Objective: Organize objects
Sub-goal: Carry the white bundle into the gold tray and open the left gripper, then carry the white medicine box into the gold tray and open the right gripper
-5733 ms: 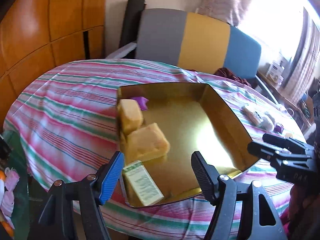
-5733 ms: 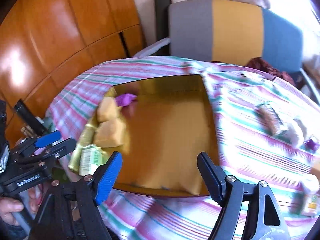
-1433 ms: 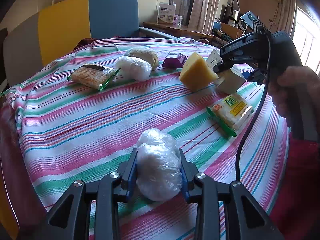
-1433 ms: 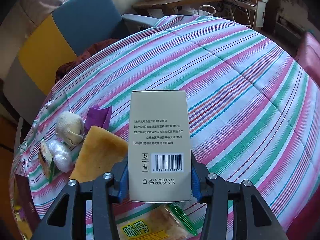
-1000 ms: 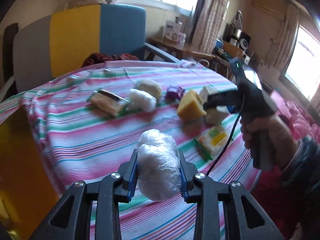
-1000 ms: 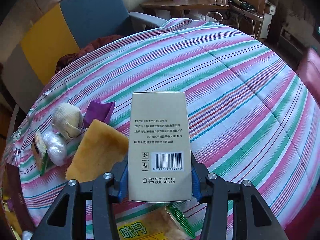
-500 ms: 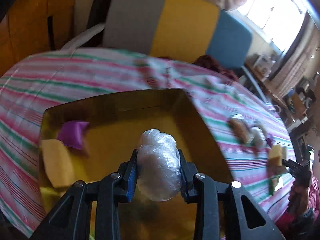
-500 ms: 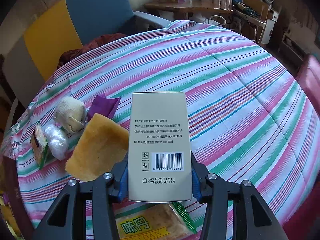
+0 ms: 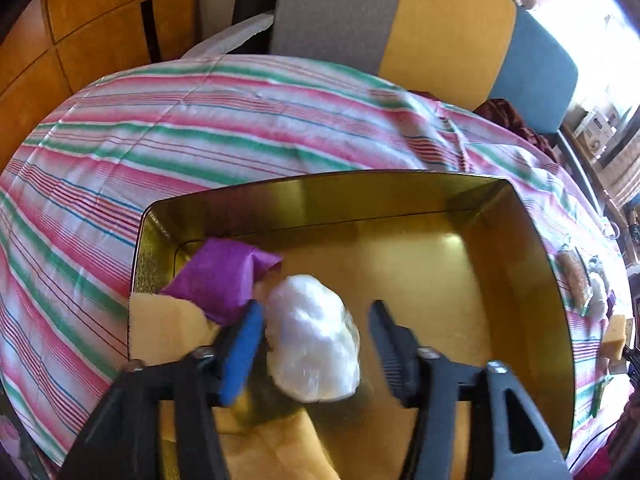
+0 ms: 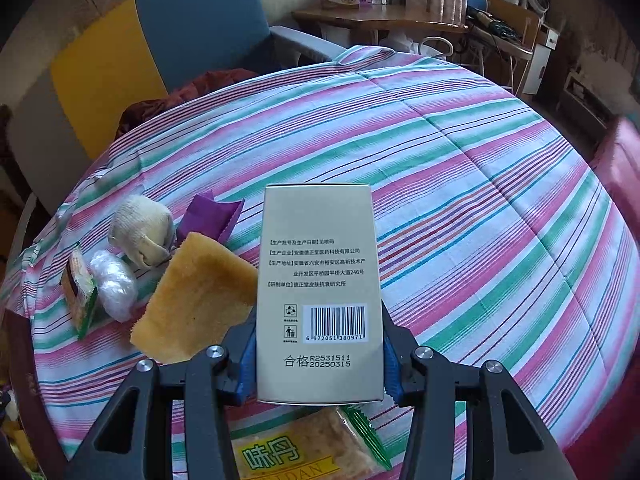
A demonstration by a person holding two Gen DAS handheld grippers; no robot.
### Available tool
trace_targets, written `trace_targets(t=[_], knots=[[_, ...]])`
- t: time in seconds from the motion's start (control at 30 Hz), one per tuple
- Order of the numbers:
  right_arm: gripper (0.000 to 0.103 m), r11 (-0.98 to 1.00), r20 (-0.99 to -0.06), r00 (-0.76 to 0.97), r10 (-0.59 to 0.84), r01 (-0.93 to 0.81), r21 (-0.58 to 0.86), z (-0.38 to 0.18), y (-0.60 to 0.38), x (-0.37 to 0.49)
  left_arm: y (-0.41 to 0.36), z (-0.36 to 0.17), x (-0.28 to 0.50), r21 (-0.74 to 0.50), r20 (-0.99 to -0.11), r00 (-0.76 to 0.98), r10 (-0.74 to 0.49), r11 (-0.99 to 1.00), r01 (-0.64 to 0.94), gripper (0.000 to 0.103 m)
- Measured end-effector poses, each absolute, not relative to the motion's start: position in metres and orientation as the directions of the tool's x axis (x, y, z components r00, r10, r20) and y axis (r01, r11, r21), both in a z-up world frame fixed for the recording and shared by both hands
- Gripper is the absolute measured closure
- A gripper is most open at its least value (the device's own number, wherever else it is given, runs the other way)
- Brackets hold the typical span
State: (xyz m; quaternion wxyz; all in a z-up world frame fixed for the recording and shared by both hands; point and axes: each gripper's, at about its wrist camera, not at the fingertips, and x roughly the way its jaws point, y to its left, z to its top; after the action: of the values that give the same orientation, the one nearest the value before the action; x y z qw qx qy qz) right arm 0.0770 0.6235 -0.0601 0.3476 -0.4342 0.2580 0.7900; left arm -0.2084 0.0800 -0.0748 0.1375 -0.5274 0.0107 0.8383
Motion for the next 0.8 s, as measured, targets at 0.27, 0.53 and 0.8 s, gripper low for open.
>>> trace_targets(t=[0.27, 0.53, 0.8], knots=[[0.053, -0.613, -0.812, -0.45, 0.371, -0.775, 0.15, -0.039, 0.622, 0.087, 0.06, -0.028, -0.157, -0.113, -0.809, -0.54, 0.233, -0.963, -0.245, 0.039], [0.053, -0.757, -0.744, -0.609, 0.275, -0.614, 0.224, 0.014, 0.551, 0.057, 0.026, -0.011, -0.105, -0.107, -0.754, -0.616, 0.228, -0.968, -0.227, 0.039], [0.053, -0.96, -0.746, -0.664, -0.047, -0.177, 0.218, 0.045, 0.376, -0.046, 0.002, -0.02, -0.085, -0.164, -0.749, -0.61, 0.258, -0.965, -0.206, 0.04]])
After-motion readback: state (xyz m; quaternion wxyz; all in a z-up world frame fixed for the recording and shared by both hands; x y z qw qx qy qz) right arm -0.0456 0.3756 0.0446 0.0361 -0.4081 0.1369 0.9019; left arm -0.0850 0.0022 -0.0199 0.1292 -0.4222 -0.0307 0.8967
